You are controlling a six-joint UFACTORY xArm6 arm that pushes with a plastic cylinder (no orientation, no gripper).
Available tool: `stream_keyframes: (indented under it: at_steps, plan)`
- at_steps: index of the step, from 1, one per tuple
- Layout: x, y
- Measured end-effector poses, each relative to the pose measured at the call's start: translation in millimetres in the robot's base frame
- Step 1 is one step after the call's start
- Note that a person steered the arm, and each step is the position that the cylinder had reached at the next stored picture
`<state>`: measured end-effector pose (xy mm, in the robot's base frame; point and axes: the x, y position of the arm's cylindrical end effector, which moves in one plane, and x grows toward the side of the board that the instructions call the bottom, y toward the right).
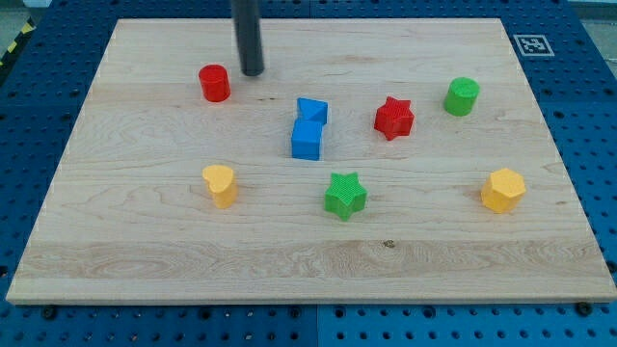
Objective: Push the red circle down a bit
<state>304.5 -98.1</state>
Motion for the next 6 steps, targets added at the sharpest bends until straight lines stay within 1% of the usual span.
stream_keyframes:
  at_steps: [1, 2, 3, 4, 5, 6]
  plan:
    - [-0.1, -32.0]
    - [21.7, -52.1]
    - [40.1, -64.9]
    - [43.8, -66.0]
    - [79.4, -91.0]
    - [90.7, -99.0]
